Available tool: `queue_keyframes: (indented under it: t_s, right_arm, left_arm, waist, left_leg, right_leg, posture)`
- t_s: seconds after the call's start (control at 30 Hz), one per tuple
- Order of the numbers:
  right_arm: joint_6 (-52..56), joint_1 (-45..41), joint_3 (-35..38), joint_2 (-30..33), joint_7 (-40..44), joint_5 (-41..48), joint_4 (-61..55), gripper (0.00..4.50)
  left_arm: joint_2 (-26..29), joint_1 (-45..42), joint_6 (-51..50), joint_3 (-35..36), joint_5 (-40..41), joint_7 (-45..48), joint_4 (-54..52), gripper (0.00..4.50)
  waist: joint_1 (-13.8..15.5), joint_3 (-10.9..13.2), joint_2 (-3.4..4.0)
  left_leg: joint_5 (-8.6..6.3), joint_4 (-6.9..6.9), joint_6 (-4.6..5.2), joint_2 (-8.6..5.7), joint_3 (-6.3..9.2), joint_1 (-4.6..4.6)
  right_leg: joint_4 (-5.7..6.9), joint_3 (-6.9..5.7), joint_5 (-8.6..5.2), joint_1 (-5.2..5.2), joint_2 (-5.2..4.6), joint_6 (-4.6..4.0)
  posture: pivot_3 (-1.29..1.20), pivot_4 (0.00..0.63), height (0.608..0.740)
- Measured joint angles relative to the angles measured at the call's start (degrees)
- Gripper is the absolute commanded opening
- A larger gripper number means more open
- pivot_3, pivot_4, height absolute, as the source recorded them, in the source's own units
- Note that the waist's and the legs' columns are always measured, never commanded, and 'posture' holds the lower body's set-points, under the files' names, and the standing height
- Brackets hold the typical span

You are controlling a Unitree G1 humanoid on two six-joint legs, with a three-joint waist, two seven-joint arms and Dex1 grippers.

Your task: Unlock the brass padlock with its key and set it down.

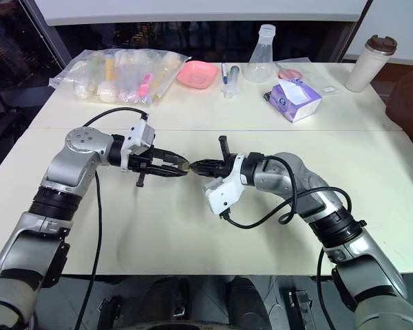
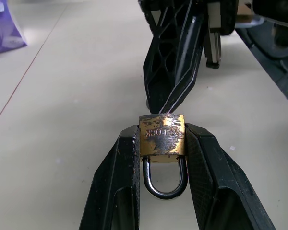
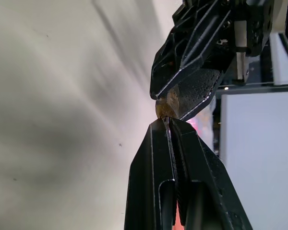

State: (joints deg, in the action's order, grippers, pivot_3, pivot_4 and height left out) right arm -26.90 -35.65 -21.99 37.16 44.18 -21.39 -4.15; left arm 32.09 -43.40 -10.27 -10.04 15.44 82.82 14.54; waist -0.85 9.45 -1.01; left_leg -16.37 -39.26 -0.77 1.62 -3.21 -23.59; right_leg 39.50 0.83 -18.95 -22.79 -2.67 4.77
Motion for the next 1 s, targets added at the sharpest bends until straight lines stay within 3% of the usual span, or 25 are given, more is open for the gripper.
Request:
queue_keyframes:
  t_s: [0.4, 0.53, 0.63, 0.73, 0.83, 1.0]
  right_arm:
    - [14.28, 1.08, 0.18, -0.16, 11.94, 13.7, -5.8, 0.07]
    - [13.29, 0.68, 0.2, -0.22, 11.94, 13.37, -5.44, 0.07]
    - [3.64, -0.64, -0.03, 1.27, 8.52, 6.99, -2.61, 0.07]
    - [-6.12, -1.1, 0.03, 2.88, 3.48, 0.55, 1.36, 0.96]
    - [-9.95, -0.67, 0.03, 3.03, 0.47, -2.96, 2.83, 2.49]
    - [-12.2, -0.47, 0.28, 3.0, -3.31, -5.74, 3.69, 2.49]
  left_arm:
    - [-1.21, 0.52, 14.54, -0.95, -4.9, -3.18, 0.81, 0.74]
    - [-1.21, 0.54, 12.76, -1.0, -4.62, -3.18, 0.09, 0.74]
    - [-1.03, 0.57, 9.04, -1.0, -3.27, -2.94, -0.92, 0.74]
    - [0.33, 0.73, 4.64, -0.91, -1.92, -2.44, -1.56, 0.74]
    - [1.05, 0.95, 1.48, -0.91, -0.65, -1.47, -2.06, 0.74]
    - [1.46, 0.97, -2.29, -0.9, 0.97, -0.68, -3.57, 0.74]
  waist:
    - [0.05, 0.0, 0.0]
    - [0.04, 0.0, 0.0]
    - [0.04, 0.0, 0.0]
    - [-0.01, 0.0, 0.0]
    - [-0.02, 0.0, 0.0]
    - [-0.01, 0.0, 0.0]
  left_leg:
    - [-0.15, 0.0, 0.27, 0.0, 0.01, 0.02]
    - [-0.16, 0.0, 0.29, 0.0, 0.01, 0.01]
    - [-0.16, 0.0, 0.29, -0.01, 0.0, 0.02]
    - [-0.15, 0.0, 0.26, -0.01, 0.0, 0.02]
    - [-0.01, 0.0, 0.01, 0.0, 0.0, 0.02]
    - [0.0, 0.0, -0.01, 0.0, 0.0, 0.02]
  right_leg:
    - [-0.01, -0.01, 0.0, 0.01, -0.02, 0.0]
    - [-0.01, -0.01, 0.0, 0.01, -0.01, 0.0]
    - [-0.01, -0.01, 0.0, 0.01, -0.01, 0.0]
    - [0.0, -0.01, 0.0, 0.0, 0.01, 0.0]
    - [0.0, -0.01, 0.0, 0.0, 0.01, 0.0]
    - [0.01, 0.0, 0.0, 0.0, 0.01, 0.0]
  posture:
    - [0.0, 0.15, 0.715]
    - [0.0, 0.15, 0.715]
    - [0.0, 0.15, 0.715]
    - [0.0, 0.15, 0.715]
    - [0.0, 0.15, 0.715]
    - [0.0, 0.15, 0.715]
